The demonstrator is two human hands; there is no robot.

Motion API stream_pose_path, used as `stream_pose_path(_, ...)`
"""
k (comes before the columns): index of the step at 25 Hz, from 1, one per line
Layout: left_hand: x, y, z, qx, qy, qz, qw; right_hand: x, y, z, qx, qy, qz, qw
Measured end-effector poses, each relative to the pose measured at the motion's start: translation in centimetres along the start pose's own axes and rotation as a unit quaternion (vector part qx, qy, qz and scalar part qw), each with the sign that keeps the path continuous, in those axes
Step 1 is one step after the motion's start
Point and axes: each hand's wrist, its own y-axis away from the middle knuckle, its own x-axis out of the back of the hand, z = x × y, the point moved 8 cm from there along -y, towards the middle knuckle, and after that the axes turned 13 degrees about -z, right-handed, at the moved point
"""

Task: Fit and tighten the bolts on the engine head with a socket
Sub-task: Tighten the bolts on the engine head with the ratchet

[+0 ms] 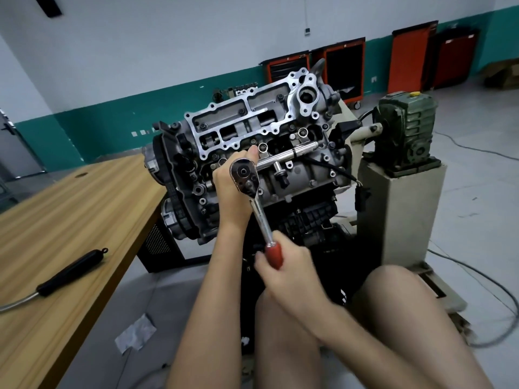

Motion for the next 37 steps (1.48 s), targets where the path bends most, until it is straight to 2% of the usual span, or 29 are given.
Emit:
stream_pose_path(1, 0.0, -0.1, 0.0, 0.004, 0.005, -0.009, 1.000, -2.1, 0.1, 0.2, -0.019, -0.039, 0.003, 0.999)
stream_pose_path(3, 0.1, -0.2, 0.3, -0.010, -0.013, -0.028, 0.999, -2.1, -0.1, 0.0, -0.006, -0.031, -0.010, 0.999)
stream_pose_path(5, 0.1, -0.2, 0.7, -0.016, -0.041, -0.037, 0.998, 2.7, -1.2, -0.9, 0.046, 0.084, -0.073, 0.993)
stream_pose_path(7, -0.1, -0.4, 0.7, -0.022, -0.053, -0.046, 0.997, 8.7, -3.0, -2.7, 0.074, 0.273, -0.131, 0.950)
stream_pose_path(9, -0.3, -0.4, 0.5, -0.028, -0.052, -0.050, 0.997, 12.5, -4.5, -4.3, 0.076, 0.397, -0.131, 0.905)
stream_pose_path(10, -0.2, -0.2, 0.5, -0.027, -0.040, -0.045, 0.998, 12.7, -4.6, -4.2, 0.071, 0.413, -0.121, 0.900)
stream_pose_path(12, 0.1, 0.0, 0.4, -0.023, -0.031, -0.033, 0.999, 9.6, -3.2, -3.1, 0.059, 0.311, -0.094, 0.944)
stream_pose_path(14, 0.1, 0.1, 0.4, -0.025, -0.035, -0.026, 0.999, 4.2, -0.5, -1.3, 0.035, 0.122, -0.048, 0.991)
stream_pose_path(16, 0.0, 0.1, 0.1, -0.020, -0.006, -0.027, 0.999, -0.4, 0.5, -0.3, 0.003, -0.014, -0.019, 1.000)
stream_pose_path(17, 0.0, 0.0, -0.1, -0.015, 0.001, -0.033, 0.999, -1.5, 0.3, 0.1, -0.005, -0.045, -0.015, 0.999)
stream_pose_path(18, 0.0, 0.0, -0.1, -0.016, -0.008, -0.037, 0.999, -1.2, 0.1, 0.1, -0.008, -0.038, -0.026, 0.999)
stream_pose_path(20, 0.0, -0.1, 0.1, -0.028, -0.047, -0.040, 0.998, 2.7, -0.9, -0.8, 0.026, 0.086, -0.071, 0.993)
stream_pose_path(23, -0.6, -0.7, 0.6, -0.047, -0.072, -0.047, 0.995, 10.9, -4.3, -3.1, 0.057, 0.338, -0.163, 0.925)
stream_pose_path(25, -1.0, -0.8, 0.7, -0.064, -0.099, -0.058, 0.991, 14.2, -6.0, -4.4, 0.057, 0.417, -0.149, 0.895)
stream_pose_path(26, -1.0, -0.7, 0.8, -0.064, -0.099, -0.052, 0.992, 14.4, -6.0, -4.1, 0.050, 0.417, -0.130, 0.898)
stream_pose_path(27, -0.9, -0.7, 0.8, -0.061, -0.096, -0.043, 0.993, 13.5, -5.3, -3.4, 0.043, 0.382, -0.108, 0.917)
stream_pose_path(28, -0.8, -0.6, 0.9, -0.060, -0.102, -0.032, 0.992, 11.5, -4.0, -2.4, 0.042, 0.315, -0.079, 0.945)
stream_pose_path(30, -0.8, -0.4, 1.2, -0.063, -0.123, -0.016, 0.990, 5.4, -0.6, -0.6, 0.035, 0.109, -0.042, 0.993)
stream_pose_path(32, -0.7, -0.3, 0.9, -0.051, -0.094, -0.016, 0.994, 0.3, 0.3, 0.4, 0.009, -0.051, -0.018, 0.998)
stream_pose_path(34, -0.5, -0.2, 0.7, -0.035, -0.068, -0.031, 0.997, -1.2, -0.2, 0.6, -0.006, -0.066, -0.016, 0.998)
stream_pose_path(37, -0.4, -0.5, 0.9, -0.037, -0.086, -0.041, 0.995, 4.1, -1.4, -0.7, 0.027, 0.090, -0.098, 0.991)
